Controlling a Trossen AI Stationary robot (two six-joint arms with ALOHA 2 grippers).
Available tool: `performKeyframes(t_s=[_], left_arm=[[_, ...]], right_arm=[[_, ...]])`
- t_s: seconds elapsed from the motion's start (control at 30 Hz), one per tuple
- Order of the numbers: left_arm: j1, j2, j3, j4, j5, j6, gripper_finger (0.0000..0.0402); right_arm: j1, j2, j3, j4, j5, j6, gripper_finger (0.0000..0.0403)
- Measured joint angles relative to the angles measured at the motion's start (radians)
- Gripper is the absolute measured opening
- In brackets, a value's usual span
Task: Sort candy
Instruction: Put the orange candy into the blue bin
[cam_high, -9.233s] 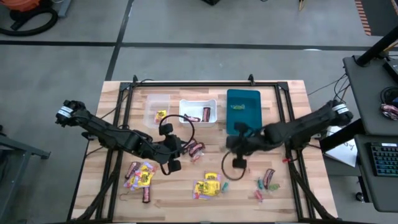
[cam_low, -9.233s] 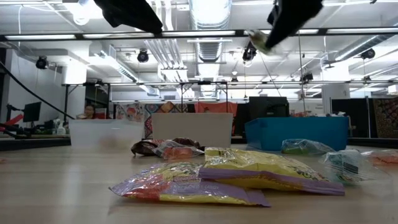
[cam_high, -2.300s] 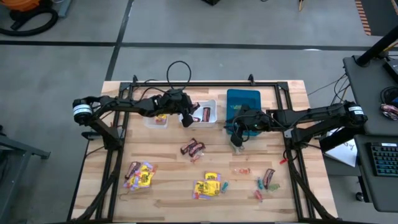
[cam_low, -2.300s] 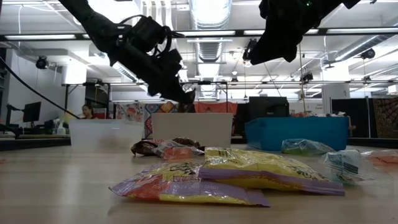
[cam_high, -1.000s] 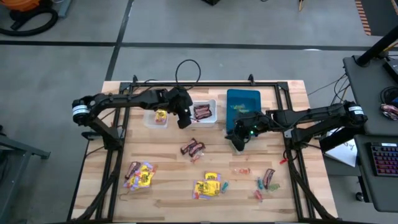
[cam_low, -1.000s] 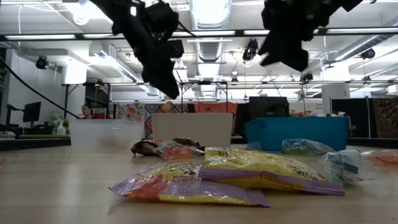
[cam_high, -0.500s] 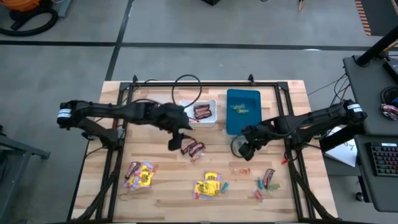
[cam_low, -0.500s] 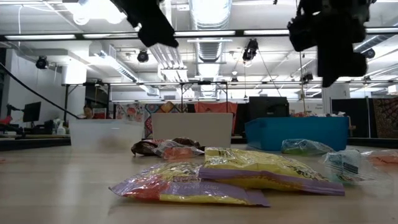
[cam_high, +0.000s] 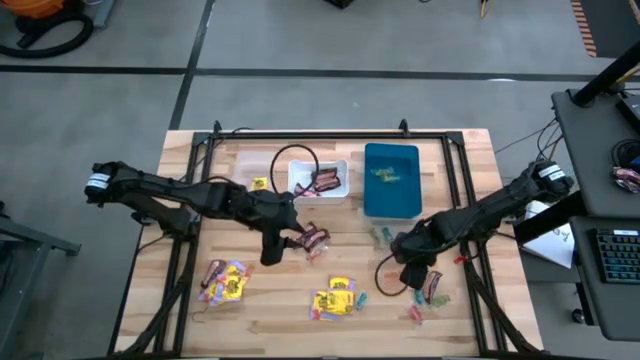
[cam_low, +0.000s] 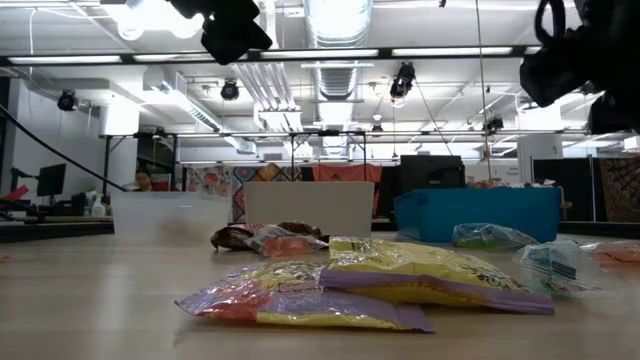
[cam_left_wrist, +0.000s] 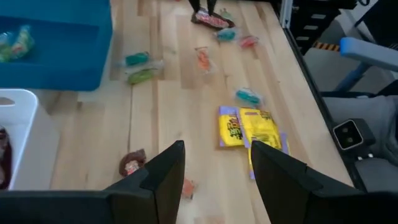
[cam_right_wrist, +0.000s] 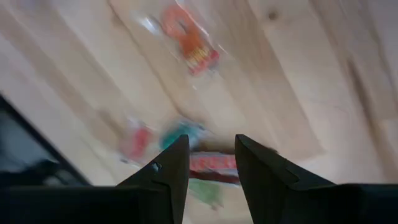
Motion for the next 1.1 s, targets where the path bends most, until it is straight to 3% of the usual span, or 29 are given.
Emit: performKeyframes(t_s=[0.07,0.2,0.37,0.63,1.1], left_arm=[[-0.008,0.003,-0.001,0.000,-0.019,-0.013,0.0168],[-0.031,0.006,-0.008,-0.003,-0.075,-0.046,0.0168],[-0.057,0.005,-0.044,0.001,-0.112,-0.080,0.0168],[-0.068,0.006,-0.073,0.017,-0.131,-0.130,0.0168],[-0.070,0.006,-0.073,0.030,-0.156,-0.130,0.0168]], right_arm=[[0.026,0.026,0.015,-0.006,0.036,-0.088,0.0121],[0.093,0.071,0.036,0.002,0.207,-0.291,0.0121],[0.159,0.127,0.039,0.036,0.344,-0.365,0.0121],[0.179,0.172,0.039,0.167,0.370,-0.329,0.0123],[0.177,0.283,0.039,0.217,0.372,-0.335,0.0190]])
